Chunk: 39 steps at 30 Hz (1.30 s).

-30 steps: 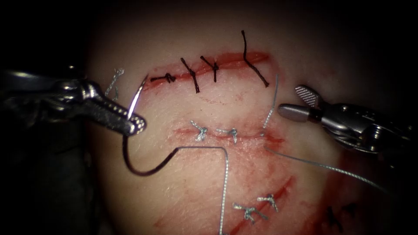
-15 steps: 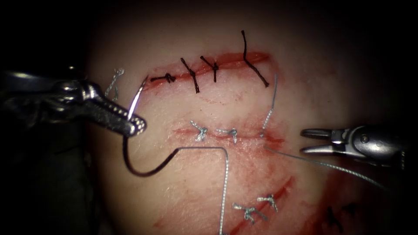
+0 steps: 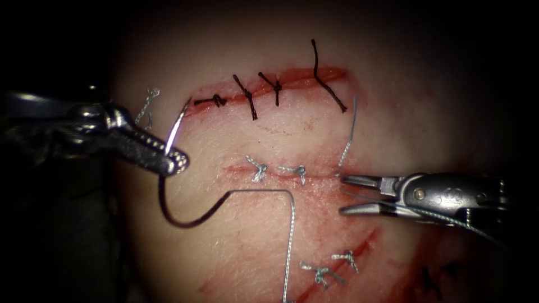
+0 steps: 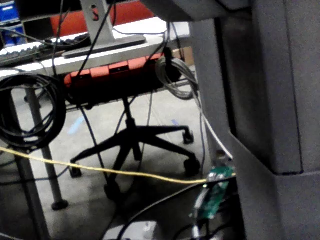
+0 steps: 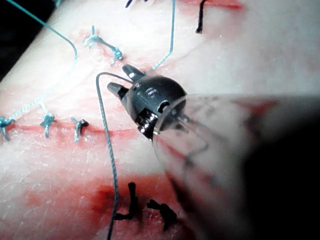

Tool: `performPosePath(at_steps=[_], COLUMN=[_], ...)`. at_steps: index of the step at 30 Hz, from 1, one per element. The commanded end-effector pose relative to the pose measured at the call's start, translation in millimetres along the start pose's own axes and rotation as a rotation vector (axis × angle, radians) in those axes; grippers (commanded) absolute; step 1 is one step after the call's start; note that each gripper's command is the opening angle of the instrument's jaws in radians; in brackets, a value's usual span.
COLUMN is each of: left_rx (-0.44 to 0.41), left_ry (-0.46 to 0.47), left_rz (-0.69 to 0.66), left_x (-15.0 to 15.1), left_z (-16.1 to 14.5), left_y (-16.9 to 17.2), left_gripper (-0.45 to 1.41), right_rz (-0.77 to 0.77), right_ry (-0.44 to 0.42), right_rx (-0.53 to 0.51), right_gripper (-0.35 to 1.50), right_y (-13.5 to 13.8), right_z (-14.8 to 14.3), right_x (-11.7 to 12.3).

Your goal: Wound Closure

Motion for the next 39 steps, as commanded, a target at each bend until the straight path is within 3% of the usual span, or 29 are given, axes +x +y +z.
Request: performPosePath(at_steps=[1, 17, 23, 24, 25, 26, 27, 34, 39], left_rx=[0.0, -0.001, 0.0, 0.0, 0.0, 0.0, 0.0, 0.002, 0.005], left_ry=[0.0, 0.0, 0.0, 0.0, 0.0, 0.0, 0.001, 0.003, 0.006], left_rz=[0.0, -0.001, -0.001, -0.001, 0.0, 0.0, 0.0, 0.001, 0.044], left_x=[0.0, 0.0, 0.0, 0.0, 0.0, 0.0, 0.0, 0.0, 0.1], left_z=[0.3, 0.3, 0.4, 0.3, 0.4, 0.4, 0.4, 0.7, 0.9], left_y=[-0.6, -0.5, -0.5, -0.5, -0.5, -0.5, -0.6, -0.7, -0.9], left_gripper=[-0.45, -0.45, -0.45, -0.45, -0.45, -0.45, -0.45, -0.45, -0.45], right_rz=[0.001, 0.079, 0.08, 0.08, 0.067, 0.048, 0.046, 0.028, 0.031], right_ry=[0.009, 0.03, 0.036, 0.035, 0.035, 0.034, 0.034, 0.028, -0.043], right_rx=[0.0, 0.0, -0.003, -0.004, -0.006, -0.01, -0.01, -0.063, -0.051], right_gripper=[-0.35, -0.35, -0.35, -0.2, 0.49, 1.0, 1.23, 1.25, 1.26], right_y=[0.1, 0.3, 0.2, 0.3, 0.3, 0.3, 0.2, -0.2, 1.1], right_z=[0.9, -1.9, -2.0, -1.9, -1.7, -1.5, -1.4, -3.4, -6.8], right_x=[0.3, 3.9, 4.1, 4.0, 3.9, 3.8, 3.6, 1.5, -0.7])
